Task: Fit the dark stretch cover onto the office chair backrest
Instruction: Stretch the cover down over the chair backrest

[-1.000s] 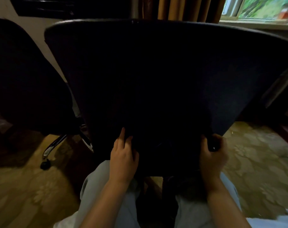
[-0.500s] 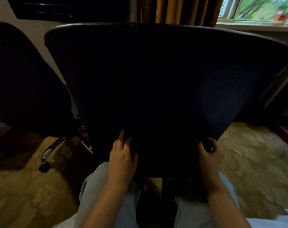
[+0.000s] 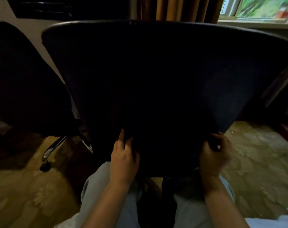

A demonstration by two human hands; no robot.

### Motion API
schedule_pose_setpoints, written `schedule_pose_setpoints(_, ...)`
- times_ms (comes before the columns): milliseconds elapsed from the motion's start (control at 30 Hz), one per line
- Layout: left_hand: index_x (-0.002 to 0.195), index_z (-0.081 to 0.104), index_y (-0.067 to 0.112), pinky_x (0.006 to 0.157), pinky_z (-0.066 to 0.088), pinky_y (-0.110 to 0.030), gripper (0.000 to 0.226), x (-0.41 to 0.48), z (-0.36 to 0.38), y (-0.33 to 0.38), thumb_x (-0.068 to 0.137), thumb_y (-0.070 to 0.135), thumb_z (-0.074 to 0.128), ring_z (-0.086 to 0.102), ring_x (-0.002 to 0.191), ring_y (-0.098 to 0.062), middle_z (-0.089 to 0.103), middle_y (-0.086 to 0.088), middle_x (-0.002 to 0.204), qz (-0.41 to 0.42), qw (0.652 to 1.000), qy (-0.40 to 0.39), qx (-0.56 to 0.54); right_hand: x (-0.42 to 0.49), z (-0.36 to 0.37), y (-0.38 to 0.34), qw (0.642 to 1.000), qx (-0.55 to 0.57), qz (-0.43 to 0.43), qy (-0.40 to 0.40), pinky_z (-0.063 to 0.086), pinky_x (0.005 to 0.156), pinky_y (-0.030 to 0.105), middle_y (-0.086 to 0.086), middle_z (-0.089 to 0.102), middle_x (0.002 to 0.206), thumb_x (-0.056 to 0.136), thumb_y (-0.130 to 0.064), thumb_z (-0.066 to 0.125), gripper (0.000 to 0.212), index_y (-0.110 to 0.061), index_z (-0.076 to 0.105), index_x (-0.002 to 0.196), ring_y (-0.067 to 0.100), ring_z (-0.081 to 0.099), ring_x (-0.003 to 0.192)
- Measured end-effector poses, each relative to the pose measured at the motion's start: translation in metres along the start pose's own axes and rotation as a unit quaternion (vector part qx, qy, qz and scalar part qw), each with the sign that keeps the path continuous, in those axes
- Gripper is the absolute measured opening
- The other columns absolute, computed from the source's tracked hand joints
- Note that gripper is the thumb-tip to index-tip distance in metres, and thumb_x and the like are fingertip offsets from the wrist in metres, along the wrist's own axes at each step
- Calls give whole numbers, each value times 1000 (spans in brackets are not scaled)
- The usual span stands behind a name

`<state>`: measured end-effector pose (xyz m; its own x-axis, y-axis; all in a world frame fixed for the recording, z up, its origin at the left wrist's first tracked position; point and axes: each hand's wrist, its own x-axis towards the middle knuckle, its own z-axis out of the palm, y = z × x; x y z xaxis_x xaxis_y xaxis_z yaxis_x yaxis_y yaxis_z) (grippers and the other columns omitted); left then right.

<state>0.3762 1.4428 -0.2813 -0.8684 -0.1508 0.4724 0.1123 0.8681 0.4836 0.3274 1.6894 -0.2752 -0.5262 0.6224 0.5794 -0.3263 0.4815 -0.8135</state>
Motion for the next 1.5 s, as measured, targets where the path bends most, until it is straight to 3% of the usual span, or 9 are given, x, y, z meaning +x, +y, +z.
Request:
schedule_pose_setpoints(100,128,55,8,103,32,-30,52,0,1,-2,79,12,71,37,126,-25,33,-15,150,0,1000,0,-4,-12,4,-14,996,-21,-52,-76,39,85,8,16,61,96,74,-5,62,17,1,65,90,11,54,92)
schedule_pose_setpoints(267,125,56,6,103,33,-32,50,0,-2,-6,78,11,71,40,126,-28,36,-15,148,8,1000,2,4,-11,5,-18,995,-12,20,-96,34,83,-1,7,57,107,73,11,68,47,1,55,117,13,52,99)
schedule_pose_setpoints(467,123,58,5,105,29,-32,48,1,-4,-8,78,11,72,42,128,-32,38,-16,148,-10,1000,11,3,11,-6,4,997,-13,71,-36,53,85,40,0,56,109,76,5,63,39,-19,60,106,24,58,103)
schedule_pose_setpoints(700,124,58,4,101,33,-32,49,0,-3,-3,78,11,73,46,124,-32,41,-19,144,-2,1000,10,10,3,9,-9,977,52,205,6,52,80,35,6,67,98,76,-12,62,27,-34,58,91,16,64,86)
schedule_pose_setpoints(800,124,57,6,101,33,-31,50,-1,-3,-3,77,11,73,45,123,-30,40,-17,145,0,1000,11,12,-16,20,-22,986,34,153,-49,50,83,33,9,64,105,74,-13,64,30,-23,61,102,19,61,93)
schedule_pose_setpoints(1033,123,58,4,102,34,-34,50,1,-5,-10,76,8,74,47,124,-33,43,-17,143,10,1000,7,24,-18,16,-19,995,-33,1,-89,36,80,2,15,58,102,73,4,69,30,-2,66,102,2,48,90)
schedule_pose_setpoints(1200,130,52,5,105,30,-32,55,1,-7,-9,78,10,71,41,127,-27,44,-13,143,3,1000,18,19,13,4,5,989,20,149,1,46,73,17,7,63,104,80,-6,62,30,-15,62,110,23,62,95)
schedule_pose_setpoints(1300,132,50,4,104,31,-31,58,1,-5,-7,78,9,71,41,126,-27,45,-14,141,-4,1000,21,5,27,0,13,969,36,242,46,45,66,19,5,61,105,85,-5,60,32,-15,59,115,20,62,91)
schedule_pose_setpoints(1500,135,47,5,103,31,-32,62,-1,-3,-1,78,11,71,42,125,-28,43,-16,142,-8,1000,17,-7,5,15,-3,985,59,162,22,43,74,11,3,59,103,76,-12,58,32,-20,57,106,12,57,87)
